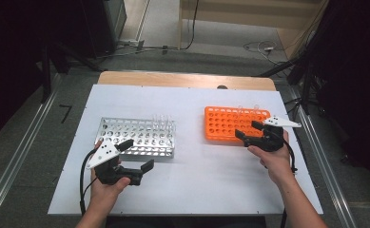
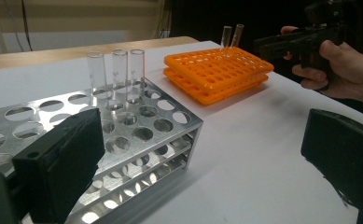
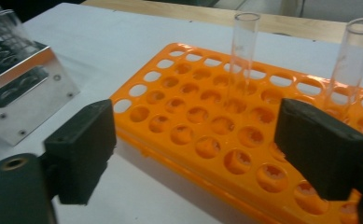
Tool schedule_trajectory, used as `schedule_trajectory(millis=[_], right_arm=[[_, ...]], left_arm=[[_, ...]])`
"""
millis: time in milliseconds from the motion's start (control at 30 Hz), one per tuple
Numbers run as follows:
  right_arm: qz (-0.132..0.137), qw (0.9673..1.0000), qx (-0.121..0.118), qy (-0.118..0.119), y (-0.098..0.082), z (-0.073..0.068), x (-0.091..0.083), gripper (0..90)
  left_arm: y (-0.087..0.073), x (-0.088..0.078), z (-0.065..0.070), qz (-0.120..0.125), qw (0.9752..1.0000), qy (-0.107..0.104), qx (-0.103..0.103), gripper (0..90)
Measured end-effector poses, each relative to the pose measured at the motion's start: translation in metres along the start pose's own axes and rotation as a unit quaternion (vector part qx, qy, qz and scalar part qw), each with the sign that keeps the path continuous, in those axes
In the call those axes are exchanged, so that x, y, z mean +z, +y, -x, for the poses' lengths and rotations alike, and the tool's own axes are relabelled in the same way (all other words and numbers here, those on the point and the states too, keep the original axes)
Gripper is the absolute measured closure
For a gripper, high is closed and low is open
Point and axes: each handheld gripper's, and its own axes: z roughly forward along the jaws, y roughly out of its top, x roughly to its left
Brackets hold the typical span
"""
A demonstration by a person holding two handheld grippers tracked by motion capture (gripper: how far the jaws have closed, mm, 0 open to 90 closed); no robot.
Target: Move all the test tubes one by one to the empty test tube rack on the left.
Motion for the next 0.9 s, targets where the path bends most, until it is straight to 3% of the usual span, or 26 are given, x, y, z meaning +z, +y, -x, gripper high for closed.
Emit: schedule_trajectory(millis=[167, 500, 767, 900], right_arm=[[-0.006, 0.9999, 0.001, -0.01, 0.004, 0.001, 0.006, 22.8], [-0.017, 0.9997, 0.008, -0.018, 0.015, 0.003, 0.023, 30.3], [-0.032, 0.9975, 0.026, -0.059, 0.021, 0.012, 0.045, 47.0], [-0.038, 0.9966, 0.032, -0.065, 0.02, 0.017, 0.052, 53.3]], left_arm=[[-0.001, 0.001, 0.002, -0.003, 1.0, -0.002, 0.003, 0.0], [-0.003, 0.004, 0.003, -0.013, 0.9999, 0.001, 0.008, 0.0], [-0.003, 0.007, 0.007, -0.018, 0.9997, 0.0, 0.019, 0.0], [-0.003, 0.006, 0.006, -0.018, 0.9997, 0.001, 0.019, 0.0]])
